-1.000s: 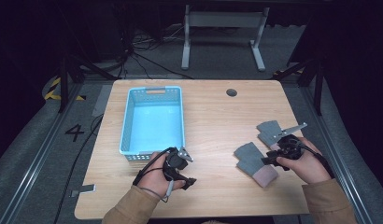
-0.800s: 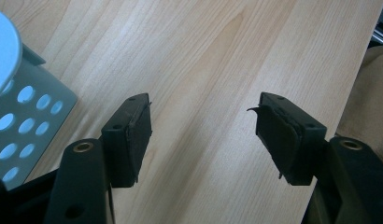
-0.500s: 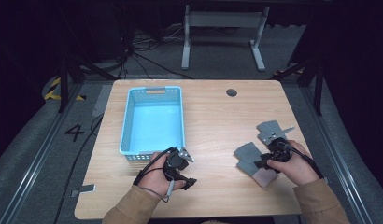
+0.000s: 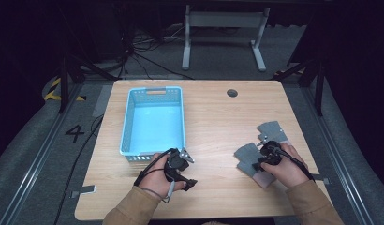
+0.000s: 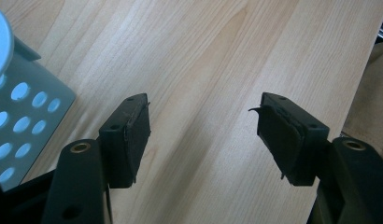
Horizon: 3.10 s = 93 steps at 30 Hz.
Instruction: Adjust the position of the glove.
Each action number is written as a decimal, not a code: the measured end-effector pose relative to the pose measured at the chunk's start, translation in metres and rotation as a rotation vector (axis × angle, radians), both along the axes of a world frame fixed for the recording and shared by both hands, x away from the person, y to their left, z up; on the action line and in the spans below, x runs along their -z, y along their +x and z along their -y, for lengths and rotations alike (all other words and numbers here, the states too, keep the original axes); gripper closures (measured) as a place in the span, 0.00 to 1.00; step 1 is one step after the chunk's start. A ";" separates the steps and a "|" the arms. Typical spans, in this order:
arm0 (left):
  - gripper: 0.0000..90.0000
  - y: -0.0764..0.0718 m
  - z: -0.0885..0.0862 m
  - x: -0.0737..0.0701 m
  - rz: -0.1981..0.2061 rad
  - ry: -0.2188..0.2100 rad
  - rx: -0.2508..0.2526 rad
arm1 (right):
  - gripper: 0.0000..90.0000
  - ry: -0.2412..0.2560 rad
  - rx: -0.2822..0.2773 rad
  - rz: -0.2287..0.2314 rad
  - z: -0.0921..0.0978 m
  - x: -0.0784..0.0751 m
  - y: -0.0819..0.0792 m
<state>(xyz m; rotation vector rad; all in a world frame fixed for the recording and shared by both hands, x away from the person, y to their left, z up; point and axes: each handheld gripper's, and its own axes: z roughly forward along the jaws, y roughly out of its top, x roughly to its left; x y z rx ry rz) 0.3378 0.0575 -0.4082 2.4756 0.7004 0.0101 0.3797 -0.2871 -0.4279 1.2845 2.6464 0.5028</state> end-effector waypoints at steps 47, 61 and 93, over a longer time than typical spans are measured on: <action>0.38 -0.012 -0.025 0.003 0.003 -0.001 -0.078 | 0.84 0.130 -0.362 0.093 -0.058 -0.002 0.014; 0.38 0.000 -0.006 0.000 0.006 -0.012 -0.015 | 1.00 0.181 -0.383 0.008 -0.052 -0.013 -0.016; 0.38 0.012 0.016 -0.004 0.016 -0.022 0.060 | 1.00 0.131 -0.468 -0.066 -0.044 0.003 -0.040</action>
